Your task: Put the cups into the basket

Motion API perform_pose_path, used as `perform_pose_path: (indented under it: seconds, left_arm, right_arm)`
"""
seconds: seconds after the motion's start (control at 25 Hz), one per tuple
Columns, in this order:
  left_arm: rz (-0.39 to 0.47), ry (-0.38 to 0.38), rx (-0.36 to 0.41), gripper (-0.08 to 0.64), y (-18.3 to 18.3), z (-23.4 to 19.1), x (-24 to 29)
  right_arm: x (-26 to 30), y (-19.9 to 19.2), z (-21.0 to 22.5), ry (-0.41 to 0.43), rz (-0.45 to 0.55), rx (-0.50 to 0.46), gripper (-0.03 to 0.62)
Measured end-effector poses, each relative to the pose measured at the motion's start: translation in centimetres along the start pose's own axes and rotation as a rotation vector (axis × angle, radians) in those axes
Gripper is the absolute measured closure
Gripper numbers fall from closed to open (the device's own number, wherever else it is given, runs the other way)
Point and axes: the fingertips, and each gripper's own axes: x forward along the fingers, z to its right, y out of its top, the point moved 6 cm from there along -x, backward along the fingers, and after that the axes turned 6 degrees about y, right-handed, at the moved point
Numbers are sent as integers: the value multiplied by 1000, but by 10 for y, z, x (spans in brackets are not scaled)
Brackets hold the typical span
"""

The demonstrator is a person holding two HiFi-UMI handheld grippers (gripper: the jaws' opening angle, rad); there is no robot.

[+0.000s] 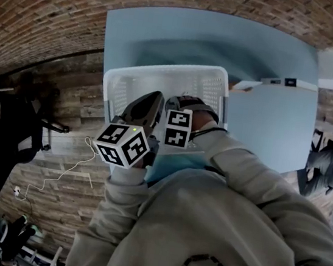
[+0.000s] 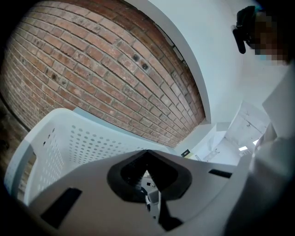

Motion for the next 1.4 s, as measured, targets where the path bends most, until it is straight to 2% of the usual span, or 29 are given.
perform_pose_path:
  seconds: [0.64,0.92,1.08,1.24,1.36,1.4]
  left_arm:
    - [9,1,19,571,1,8,-11]
    - [14,-1,79,571,-3,27,-22]
    - [26,-13,97,571,-8,41,-35]
    - [49,-31,110,571,-10,57,-52]
    - [63,-46,122,571,-19,69,-66]
    - [64,-47,131,571,-22,72,-70]
  right_arm:
    - [-15,-1,-3,-18,-10,-9,359]
    - [-48,2,-8,-71,40,1,360]
    - [-74,1,-14,-115,121,56,367]
    - [-105,-2,-18,-204,251,124,525]
    - [-125,-7,-28,-229,378,188,580]
    - [-132,-8,-32,-221,432,218,580]
